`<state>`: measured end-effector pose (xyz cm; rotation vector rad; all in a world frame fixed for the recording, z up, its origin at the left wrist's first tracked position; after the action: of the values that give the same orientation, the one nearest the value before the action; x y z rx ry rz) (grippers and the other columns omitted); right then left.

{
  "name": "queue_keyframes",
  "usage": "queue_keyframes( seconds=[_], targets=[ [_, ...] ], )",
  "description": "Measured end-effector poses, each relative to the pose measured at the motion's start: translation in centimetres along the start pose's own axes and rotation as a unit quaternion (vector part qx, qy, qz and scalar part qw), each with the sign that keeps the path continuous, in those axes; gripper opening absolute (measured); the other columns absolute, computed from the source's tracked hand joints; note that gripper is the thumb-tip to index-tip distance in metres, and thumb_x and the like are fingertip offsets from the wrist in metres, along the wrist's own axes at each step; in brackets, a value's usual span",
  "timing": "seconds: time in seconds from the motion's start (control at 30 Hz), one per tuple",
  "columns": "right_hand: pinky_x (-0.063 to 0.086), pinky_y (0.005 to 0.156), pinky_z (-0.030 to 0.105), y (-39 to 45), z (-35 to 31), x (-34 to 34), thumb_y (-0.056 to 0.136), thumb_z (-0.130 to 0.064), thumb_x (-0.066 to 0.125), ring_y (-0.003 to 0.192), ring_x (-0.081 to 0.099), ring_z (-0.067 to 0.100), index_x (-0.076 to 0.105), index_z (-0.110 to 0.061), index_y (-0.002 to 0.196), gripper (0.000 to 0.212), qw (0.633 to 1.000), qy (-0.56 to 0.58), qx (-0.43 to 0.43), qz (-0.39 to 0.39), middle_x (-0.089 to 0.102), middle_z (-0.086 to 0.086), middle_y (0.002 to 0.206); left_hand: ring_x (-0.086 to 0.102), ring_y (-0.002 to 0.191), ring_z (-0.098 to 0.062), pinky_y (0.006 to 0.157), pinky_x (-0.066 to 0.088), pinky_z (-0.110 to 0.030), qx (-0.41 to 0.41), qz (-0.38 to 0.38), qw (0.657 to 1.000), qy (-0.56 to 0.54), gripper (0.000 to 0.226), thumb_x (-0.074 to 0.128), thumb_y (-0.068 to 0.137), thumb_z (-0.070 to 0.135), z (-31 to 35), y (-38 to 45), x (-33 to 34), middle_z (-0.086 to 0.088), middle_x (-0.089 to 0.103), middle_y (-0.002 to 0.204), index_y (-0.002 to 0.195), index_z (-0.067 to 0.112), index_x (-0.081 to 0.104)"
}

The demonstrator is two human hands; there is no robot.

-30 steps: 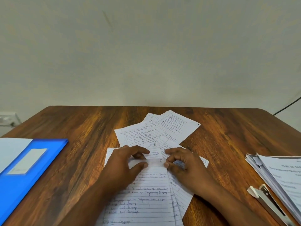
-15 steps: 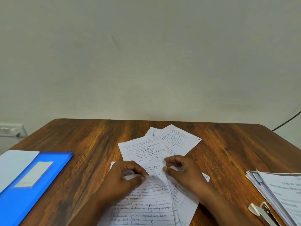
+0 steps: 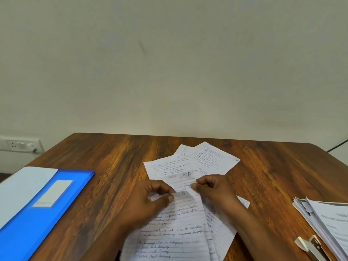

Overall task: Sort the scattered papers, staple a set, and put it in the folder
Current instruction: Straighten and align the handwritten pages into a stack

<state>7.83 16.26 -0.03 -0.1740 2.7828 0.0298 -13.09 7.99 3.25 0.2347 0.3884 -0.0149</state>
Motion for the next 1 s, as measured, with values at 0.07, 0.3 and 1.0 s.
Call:
queue_keyframes(
  seconds=[0.07,0.3,1.0],
  targets=[
    [0.060,0.095,0.047,-0.2,-0.6,-0.6,0.089,-0.014,0.080,0.099,0.077,0.029,0.081,-0.007,0.091,0.007,0.996,0.084,0.006,-0.034,0.082,0.005,0.094,0.073,0.099,-0.016,0.089,0.058,-0.034,0.022,0.012,1.000,0.010,0.013,0.076,0.093,0.016,0.9,0.1,-0.9,0.007,0.079,0.098,0.093,0.028,0.082],
    [0.059,0.075,0.034,0.3,-1.7,-3.4,0.089,-0.006,0.078,0.088,0.074,0.023,0.081,-0.005,0.093,0.006,0.994,0.107,0.016,-0.033,0.082,0.005,0.095,0.076,0.092,-0.019,0.082,0.061,-0.033,0.045,0.037,0.998,-0.032,0.022,0.071,0.091,0.009,2.8,-0.5,-4.3,-0.003,0.080,0.097,0.090,0.029,0.082],
    [0.051,0.091,0.043,-2.3,-6.1,-2.3,0.088,-0.018,0.080,0.092,0.073,0.022,0.082,-0.010,0.084,0.010,0.989,0.041,0.051,-0.135,0.082,0.007,0.096,0.075,0.088,-0.011,0.080,0.057,-0.016,0.050,0.044,0.998,-0.017,0.017,0.074,0.091,0.007,2.7,-0.8,-3.1,0.002,0.080,0.091,0.086,0.022,0.082]
  ],
)
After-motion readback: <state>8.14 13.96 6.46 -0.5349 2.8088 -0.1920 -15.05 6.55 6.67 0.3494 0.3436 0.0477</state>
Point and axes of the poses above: each hand's wrist, its own y-axis towards the middle knuckle, its own x-axis out of the palm, z = x × y, the point moved 9 cm from there along y, towards the middle knuckle
